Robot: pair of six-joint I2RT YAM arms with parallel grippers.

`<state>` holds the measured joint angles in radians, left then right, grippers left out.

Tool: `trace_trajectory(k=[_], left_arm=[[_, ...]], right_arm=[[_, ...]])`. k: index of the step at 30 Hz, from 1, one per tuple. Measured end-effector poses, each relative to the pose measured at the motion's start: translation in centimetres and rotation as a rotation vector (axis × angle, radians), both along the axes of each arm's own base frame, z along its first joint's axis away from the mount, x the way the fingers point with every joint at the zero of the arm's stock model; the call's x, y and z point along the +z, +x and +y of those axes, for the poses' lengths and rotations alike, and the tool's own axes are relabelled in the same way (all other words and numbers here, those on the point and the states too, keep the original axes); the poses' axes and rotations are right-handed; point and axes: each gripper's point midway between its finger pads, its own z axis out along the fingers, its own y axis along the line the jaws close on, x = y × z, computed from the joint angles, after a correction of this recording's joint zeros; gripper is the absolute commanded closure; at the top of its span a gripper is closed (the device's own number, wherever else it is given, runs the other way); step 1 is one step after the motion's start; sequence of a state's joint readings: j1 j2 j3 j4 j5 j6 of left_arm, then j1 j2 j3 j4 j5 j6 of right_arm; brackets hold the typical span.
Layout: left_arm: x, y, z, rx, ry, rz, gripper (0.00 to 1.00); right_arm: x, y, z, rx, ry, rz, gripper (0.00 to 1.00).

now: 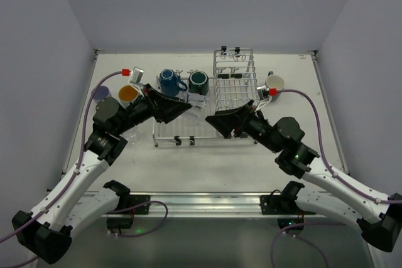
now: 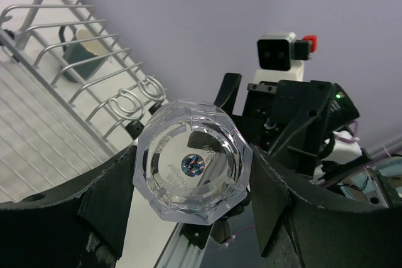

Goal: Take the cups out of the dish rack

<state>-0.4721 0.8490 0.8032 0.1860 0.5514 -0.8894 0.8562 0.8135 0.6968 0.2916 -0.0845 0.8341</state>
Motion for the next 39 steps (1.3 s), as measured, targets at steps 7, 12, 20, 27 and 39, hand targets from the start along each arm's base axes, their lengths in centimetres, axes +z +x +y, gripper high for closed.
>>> trace_trajectory(k=[7, 12, 20, 27, 39], left_arm=[[2.3, -1.7, -0.5, -0.088, -0.067, -0.050, 0.78], [2.2, -1.9, -0.9, -0.115, -0.071, -0.042, 0.68], [2.4, -2.5, -0.9, -0.136, -0.055, -0.067, 0.07], [4.5, -2.7, 0.5, -0.050, 0.055, -0.189, 0.00], [-1.4, -0.3, 6.4, 0.288, 0.393, -0.222, 0.00]], right_arm=[[2.2, -0.9, 1.3, 0.089, 0.028, -0.040, 0.32], [4.6, -1.2, 2.6, 0.149, 0.073, -0.079, 0.55], [6.0, -2.8, 3.1, 0.241, 0.150, -0.100, 1.00], [5.6, -2.4, 0.8, 0.136, 0.100, -0.113, 1.00], [7.2, 4.7, -14.9, -0.633, -0.283, -0.076, 1.00]])
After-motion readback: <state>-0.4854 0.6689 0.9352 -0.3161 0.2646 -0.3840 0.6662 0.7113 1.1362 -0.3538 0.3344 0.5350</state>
